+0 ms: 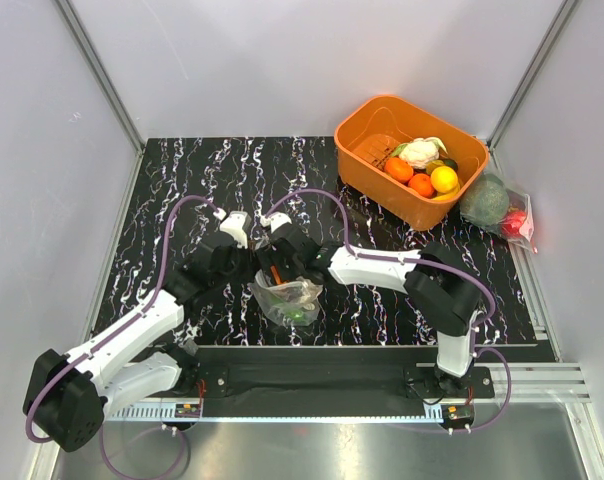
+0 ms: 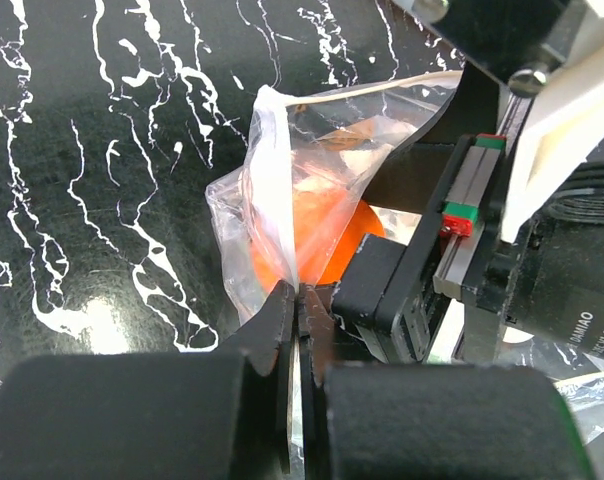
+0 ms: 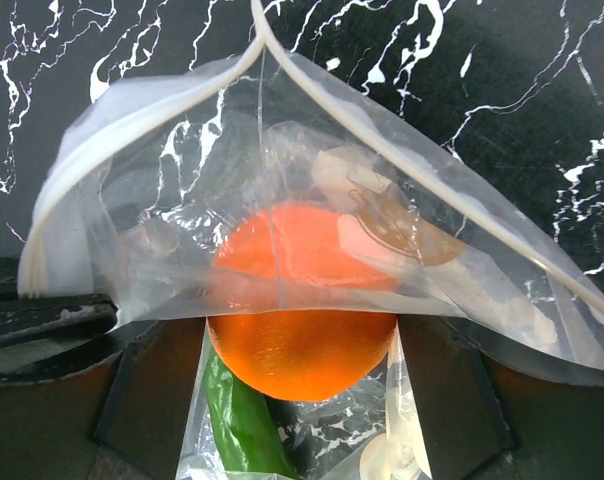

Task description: Open the zip-top bag and remove the fake food

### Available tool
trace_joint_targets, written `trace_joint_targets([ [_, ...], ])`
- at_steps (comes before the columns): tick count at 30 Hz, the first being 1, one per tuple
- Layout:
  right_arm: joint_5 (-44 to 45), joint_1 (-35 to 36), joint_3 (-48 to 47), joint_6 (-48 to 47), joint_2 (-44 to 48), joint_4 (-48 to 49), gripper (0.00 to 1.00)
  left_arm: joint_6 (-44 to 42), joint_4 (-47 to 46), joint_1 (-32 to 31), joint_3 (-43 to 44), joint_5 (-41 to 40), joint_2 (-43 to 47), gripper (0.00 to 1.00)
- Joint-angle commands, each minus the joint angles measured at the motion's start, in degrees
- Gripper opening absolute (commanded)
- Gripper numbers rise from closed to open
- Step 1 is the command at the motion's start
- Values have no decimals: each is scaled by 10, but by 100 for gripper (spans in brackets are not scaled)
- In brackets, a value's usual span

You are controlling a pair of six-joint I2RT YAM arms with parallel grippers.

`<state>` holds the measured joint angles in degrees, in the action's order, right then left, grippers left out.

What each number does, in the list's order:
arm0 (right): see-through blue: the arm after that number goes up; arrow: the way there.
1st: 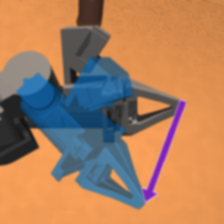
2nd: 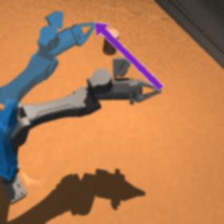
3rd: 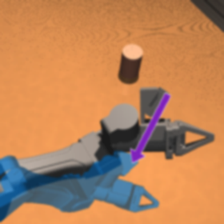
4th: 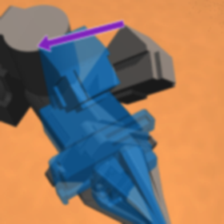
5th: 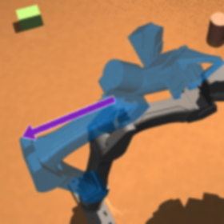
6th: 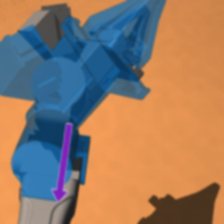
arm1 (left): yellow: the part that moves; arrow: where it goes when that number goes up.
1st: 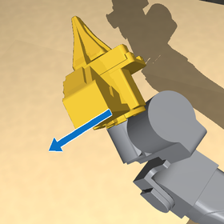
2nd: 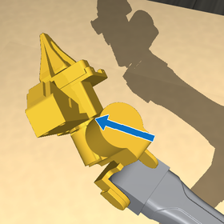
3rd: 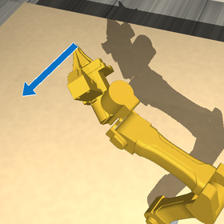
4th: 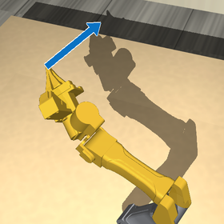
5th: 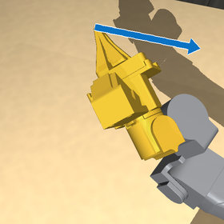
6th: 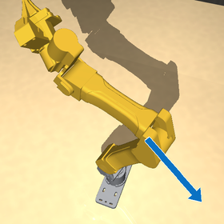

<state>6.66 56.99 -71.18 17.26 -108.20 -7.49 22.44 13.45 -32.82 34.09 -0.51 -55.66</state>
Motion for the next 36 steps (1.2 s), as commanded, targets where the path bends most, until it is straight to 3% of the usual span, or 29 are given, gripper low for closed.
trace_joint_targets([
  [1, -21, 4, -4, 8, -40, -39, 82, 4, -40, -8, 0, 38, 4, 0],
  [4, -22, 5, -5, 9, -48, -42, 86, 4, -40, -7, -1, 38, 6, 0],
  [9, -17, 4, -3, 10, -49, -32, 84, 4, -37, -8, -2, 37, 10, 0],
  [13, -5, 4, -1, 16, -30, -37, 52, 4, -33, -7, -2, 33, 13, 0],
  [16, 5, 4, 7, 16, 16, -45, 46, 4, -33, -8, -2, 31, 14, 0],
  [24, -6, 5, 18, 30, 168, -63, 43, 4, -40, -8, -5, 36, 6, 0],
  [36, -10, 5, 50, 73, 294, -50, 43, 4, -45, -8, -10, 39, 4, 0],
])
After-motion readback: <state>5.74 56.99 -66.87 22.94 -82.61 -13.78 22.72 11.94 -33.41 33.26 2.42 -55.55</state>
